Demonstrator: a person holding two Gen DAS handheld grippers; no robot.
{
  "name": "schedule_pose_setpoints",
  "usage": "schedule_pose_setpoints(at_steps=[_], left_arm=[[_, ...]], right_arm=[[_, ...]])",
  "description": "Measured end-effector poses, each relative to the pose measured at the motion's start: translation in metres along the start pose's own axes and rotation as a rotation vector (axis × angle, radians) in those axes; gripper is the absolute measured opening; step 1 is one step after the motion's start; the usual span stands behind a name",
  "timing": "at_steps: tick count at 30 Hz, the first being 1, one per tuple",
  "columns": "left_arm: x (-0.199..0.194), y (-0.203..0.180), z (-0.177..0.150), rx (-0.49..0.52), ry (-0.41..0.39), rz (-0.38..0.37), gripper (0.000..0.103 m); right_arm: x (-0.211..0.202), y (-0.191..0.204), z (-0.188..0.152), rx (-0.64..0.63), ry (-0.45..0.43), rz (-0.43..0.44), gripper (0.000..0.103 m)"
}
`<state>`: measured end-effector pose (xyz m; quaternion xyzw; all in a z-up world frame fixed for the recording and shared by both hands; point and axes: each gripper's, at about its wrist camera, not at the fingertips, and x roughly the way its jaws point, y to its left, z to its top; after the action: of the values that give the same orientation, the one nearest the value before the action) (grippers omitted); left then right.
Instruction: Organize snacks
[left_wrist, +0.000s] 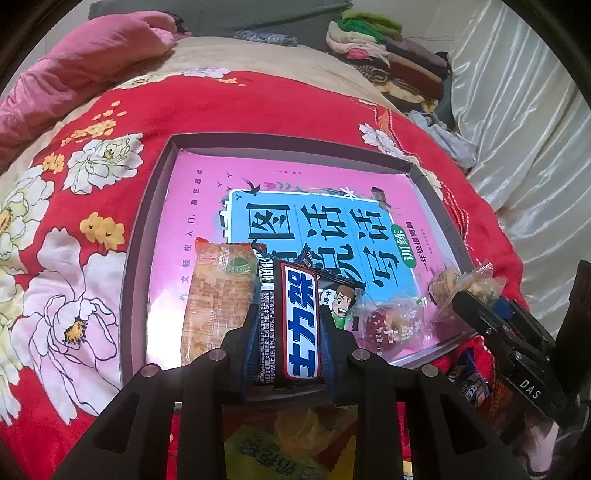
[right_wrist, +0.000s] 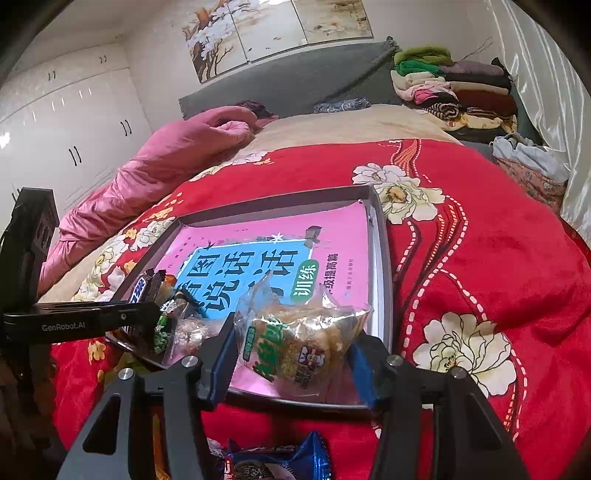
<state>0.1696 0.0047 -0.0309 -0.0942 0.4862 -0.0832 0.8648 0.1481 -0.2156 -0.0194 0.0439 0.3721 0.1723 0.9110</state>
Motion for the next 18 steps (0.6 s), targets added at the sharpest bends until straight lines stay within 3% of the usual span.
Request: schedule_pose_setpoints(at_steps=[18], left_arm=[[-0.0022, -0.0015, -0.0003, -0.002, 0.004, -0.010, 0.031]], right_arm=[[-0.0024, -0.0032, 0.0022, 0.034, 0.002, 0.012, 0.056]])
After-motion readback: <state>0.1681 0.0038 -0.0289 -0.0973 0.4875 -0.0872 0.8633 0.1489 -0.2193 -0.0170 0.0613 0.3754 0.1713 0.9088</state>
